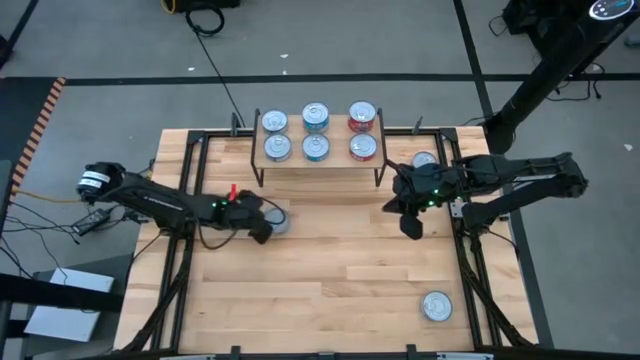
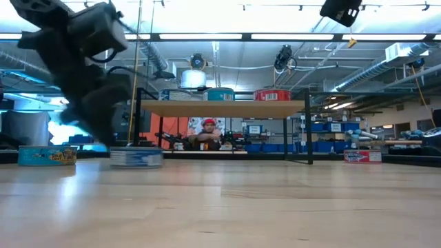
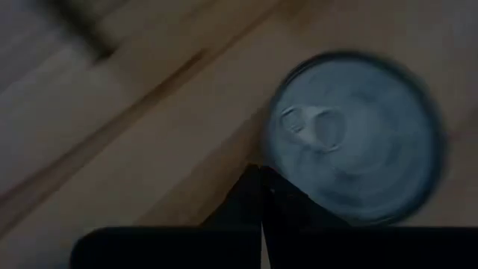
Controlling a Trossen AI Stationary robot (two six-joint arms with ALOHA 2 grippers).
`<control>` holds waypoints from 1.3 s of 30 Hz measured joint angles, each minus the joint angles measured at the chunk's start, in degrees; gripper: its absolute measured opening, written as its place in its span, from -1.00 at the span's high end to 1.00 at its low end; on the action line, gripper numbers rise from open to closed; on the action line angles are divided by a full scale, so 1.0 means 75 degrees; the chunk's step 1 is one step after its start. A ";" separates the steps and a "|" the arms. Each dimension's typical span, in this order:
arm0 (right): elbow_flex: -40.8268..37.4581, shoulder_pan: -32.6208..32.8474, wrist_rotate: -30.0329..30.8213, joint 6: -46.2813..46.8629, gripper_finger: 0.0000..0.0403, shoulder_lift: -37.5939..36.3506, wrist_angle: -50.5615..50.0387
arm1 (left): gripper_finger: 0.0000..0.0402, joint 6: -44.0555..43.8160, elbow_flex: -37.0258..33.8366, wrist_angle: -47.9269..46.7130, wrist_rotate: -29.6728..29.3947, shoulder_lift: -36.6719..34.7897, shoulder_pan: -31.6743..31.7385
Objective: Stack canned seafood by type on shelf
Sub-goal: Stack the blue tuna can on top of the other blue can on the shelf
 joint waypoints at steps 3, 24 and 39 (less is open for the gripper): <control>0.0000 0.0142 0.0137 0.0229 0.98 0.0117 0.0376 | 1.00 0.0757 -0.0002 0.1339 0.0054 0.0192 -0.0039; 0.0003 0.0877 0.0610 0.0451 0.98 0.1763 0.1248 | 1.00 0.1029 -0.0354 0.4193 -0.1067 0.0598 -0.0071; 0.0000 0.0667 0.1095 -0.0363 0.98 0.4525 0.3430 | 1.00 0.1724 -0.1986 0.6736 -0.0794 0.0625 -0.0068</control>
